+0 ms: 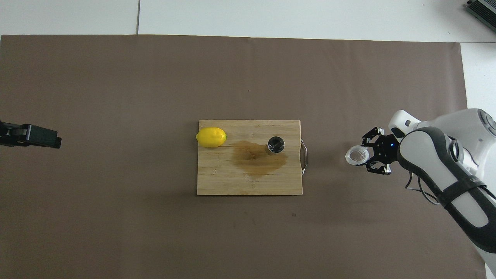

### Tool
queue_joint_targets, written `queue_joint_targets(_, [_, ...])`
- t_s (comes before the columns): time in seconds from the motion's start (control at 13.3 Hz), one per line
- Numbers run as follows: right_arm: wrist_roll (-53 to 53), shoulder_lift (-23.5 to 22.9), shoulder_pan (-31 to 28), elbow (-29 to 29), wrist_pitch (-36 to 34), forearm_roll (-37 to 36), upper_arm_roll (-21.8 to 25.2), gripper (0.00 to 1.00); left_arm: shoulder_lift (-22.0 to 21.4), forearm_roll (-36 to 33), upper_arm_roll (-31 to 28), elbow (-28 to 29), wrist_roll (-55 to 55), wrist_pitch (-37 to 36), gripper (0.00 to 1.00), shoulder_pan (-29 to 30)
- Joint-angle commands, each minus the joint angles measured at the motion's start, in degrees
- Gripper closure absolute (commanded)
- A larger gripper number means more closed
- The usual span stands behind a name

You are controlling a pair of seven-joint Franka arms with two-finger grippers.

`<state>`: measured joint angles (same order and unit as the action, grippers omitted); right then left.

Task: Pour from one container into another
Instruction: 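Lower the white cup onto the table and open the right gripper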

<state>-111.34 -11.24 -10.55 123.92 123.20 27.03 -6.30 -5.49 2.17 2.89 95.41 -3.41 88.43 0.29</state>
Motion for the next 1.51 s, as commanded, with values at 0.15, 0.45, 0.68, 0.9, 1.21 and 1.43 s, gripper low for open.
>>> queue_joint_targets(0.15, [-2.39,0.52,-1.22,2.55,2.57,1.89,-0.47,0.81,-1.37,-0.77,-0.43,1.27,-0.46,-0.10,0.00,-0.29])
queue_joint_targets(0.45, [-2.31,0.69,-2.11,2.99,2.57,1.54,-0.47,0.34,-1.45,-0.77,-0.34,1.27,-0.46,-0.10,0.00,-0.29])
queue_joint_targets(0.68, [-1.69,1.22,-2.89,2.99,1.95,1.19,-0.38,0.00,-1.37,-0.77,-0.43,1.36,-0.55,-0.10,0.00,-0.29])
queue_joint_targets(0.9, [-1.43,2.79,-3.07,2.91,1.34,1.10,-0.20,0.00,-1.45,-0.77,-0.34,1.27,-0.55,-0.10,0.00,-0.29])
queue_joint_targets(1.21, [1.99,7.18,-5.36,2.64,-1.11,-0.12,-0.11,0.00,-1.37,-0.77,-0.43,1.27,-0.46,-0.10,0.00,-0.29])
queue_joint_targets(1.43, [10.85,9.65,-6.76,0.46,-4.45,-5.31,-0.11,0.00,-1.45,-0.77,-0.34,1.27,-0.46,-0.10,0.00,-0.29])
